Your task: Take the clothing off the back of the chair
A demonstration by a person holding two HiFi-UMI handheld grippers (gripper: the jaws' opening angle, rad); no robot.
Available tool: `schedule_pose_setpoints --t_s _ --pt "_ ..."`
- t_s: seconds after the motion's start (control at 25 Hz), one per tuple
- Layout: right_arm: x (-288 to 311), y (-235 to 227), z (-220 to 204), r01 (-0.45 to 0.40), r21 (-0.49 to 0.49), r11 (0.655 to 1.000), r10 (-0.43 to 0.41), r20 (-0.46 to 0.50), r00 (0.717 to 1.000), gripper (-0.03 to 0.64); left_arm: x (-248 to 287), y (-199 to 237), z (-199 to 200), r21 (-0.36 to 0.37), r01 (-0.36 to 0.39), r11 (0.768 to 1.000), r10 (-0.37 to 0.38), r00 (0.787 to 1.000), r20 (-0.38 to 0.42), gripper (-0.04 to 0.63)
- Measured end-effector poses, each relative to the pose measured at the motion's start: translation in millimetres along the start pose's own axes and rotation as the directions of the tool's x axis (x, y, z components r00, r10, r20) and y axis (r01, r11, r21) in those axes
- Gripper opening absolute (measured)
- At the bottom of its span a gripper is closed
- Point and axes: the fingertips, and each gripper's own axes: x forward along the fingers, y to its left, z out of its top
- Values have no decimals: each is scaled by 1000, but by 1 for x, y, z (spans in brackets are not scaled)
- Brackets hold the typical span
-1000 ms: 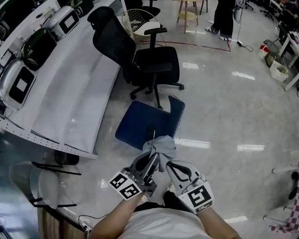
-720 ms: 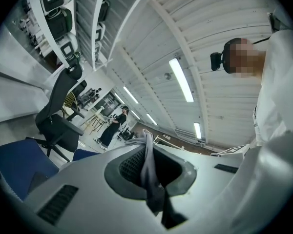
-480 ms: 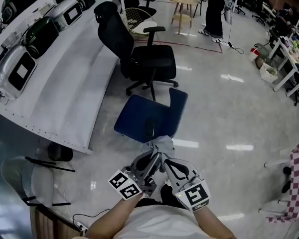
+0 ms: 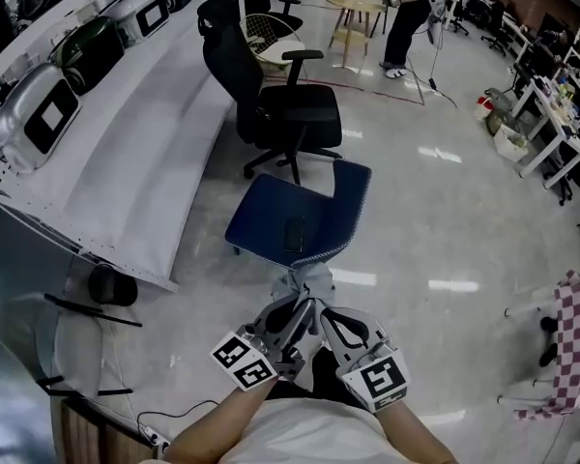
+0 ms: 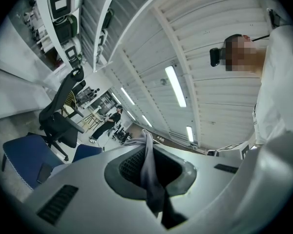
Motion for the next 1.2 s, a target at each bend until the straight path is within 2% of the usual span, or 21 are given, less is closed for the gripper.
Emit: schedule_pose_setpoints --t_s 0.2,0.36,0.52,0.68,0.8,1.2 --pt "-10 26 -3 13 -6 1000 -13 -14 1000 15 -21 -12 -9 -18 26 999 -27 1000 -16 28" --pt "-19 38 -6 -1 -21 1000 0 -40 999 17 -29 -17 -17 -36 15 999 -16 1000 -27 28" --pt "-27 36 0 -14 -43 999 13 -17 1000 15 -28 -28 -19 -14 8 1000 -8 1000 -24 28" --pt "-42 33 -4 -56 -54 997 56 8 998 15 -20 -35 -24 14 -27 1000 27 1000 -6 28" --pt "-51 32 -9 -102 -64 993 103 6 995 15 -16 -39 -27 5 -63 998 63 998 19 28" --pt "-79 15 -23 -164 -52 985 165 28 986 15 -11 -56 -42 49 -145 988 143 989 41 28"
